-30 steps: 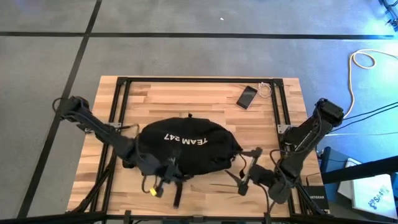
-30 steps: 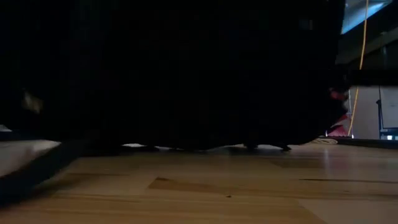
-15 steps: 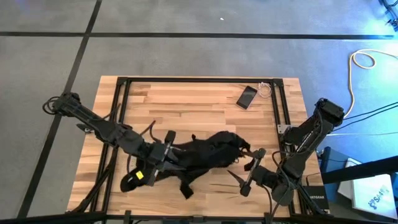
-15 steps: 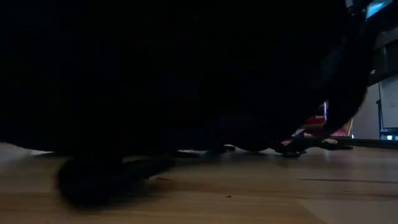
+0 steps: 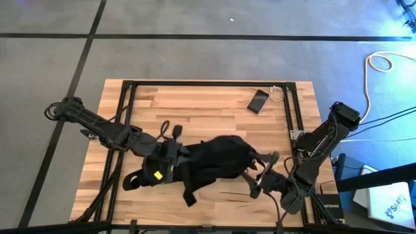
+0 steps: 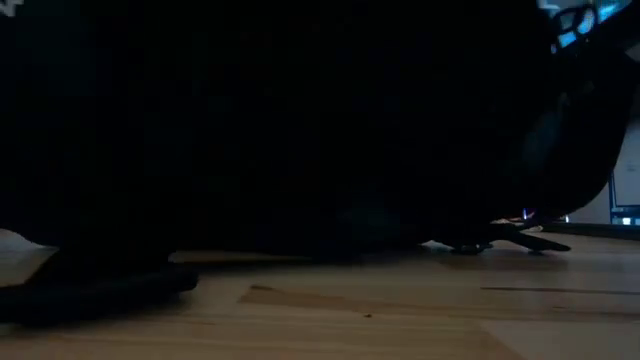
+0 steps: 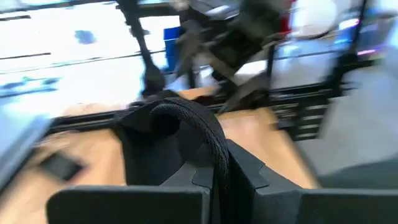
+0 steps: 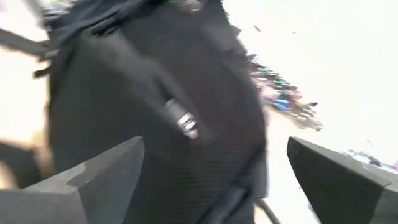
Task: Unpack backpack
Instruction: Put the pink charger cable into the black backpack
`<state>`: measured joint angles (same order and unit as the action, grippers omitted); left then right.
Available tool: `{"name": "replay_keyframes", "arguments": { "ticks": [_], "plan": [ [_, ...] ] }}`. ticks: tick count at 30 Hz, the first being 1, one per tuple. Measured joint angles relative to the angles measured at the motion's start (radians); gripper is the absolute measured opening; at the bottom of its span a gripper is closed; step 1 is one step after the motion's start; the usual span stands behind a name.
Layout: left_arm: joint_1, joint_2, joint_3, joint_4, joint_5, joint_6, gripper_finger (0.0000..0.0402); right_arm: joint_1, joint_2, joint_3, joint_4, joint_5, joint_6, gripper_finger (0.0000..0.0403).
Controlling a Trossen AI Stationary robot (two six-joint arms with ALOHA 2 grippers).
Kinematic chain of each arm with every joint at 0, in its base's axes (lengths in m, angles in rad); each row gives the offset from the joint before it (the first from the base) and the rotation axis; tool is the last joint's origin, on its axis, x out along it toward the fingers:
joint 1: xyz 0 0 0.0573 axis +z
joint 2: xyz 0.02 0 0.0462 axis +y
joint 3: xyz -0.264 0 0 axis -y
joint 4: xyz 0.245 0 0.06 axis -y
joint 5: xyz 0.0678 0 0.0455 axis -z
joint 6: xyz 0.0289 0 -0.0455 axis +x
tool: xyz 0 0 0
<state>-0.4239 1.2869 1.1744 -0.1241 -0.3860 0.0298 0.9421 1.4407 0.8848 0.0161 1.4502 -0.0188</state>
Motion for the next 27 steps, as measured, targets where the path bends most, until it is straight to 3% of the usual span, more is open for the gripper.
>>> {"name": "replay_keyframes", "arguments": {
  "ticks": [3,7,11,15,18,20,24,27],
  "plan": [
    [0.028,-0.006,0.000,-0.058,-0.092,0.001,0.0005,0.000,-0.015,0.000,0.050,0.111,-0.011,0.0379],
    [0.067,-0.004,-0.004,-0.077,-0.100,-0.028,0.0005,-0.012,-0.069,-0.022,-0.080,0.118,0.083,0.0379],
    [0.110,-0.004,-0.004,-0.118,-0.099,-0.047,0.0005,-0.075,-0.182,-0.070,-0.347,0.099,0.444,0.0379],
    [0.167,-0.004,-0.004,-0.202,-0.099,-0.086,0.0005,-0.148,-0.305,-0.104,-0.666,0.066,0.906,0.0379],
    [0.203,-0.004,-0.005,-0.238,-0.099,-0.129,0.0005,-0.245,-0.377,-0.127,-0.835,-0.027,1.203,0.0379],
    [0.221,-0.003,-0.005,-0.240,-0.099,-0.148,0.0005,-0.324,-0.404,-0.138,-0.896,-0.141,1.309,0.0379],
    [0.246,-0.003,-0.006,-0.245,-0.098,-0.141,0.0005,-0.491,-0.409,-0.150,-0.952,-0.343,1.316,0.0379],
    [0.260,-0.002,-0.006,-0.269,-0.098,-0.137,0.0005,-0.584,-0.404,-0.150,-0.959,-0.374,1.246,0.0379]
  ]
}}
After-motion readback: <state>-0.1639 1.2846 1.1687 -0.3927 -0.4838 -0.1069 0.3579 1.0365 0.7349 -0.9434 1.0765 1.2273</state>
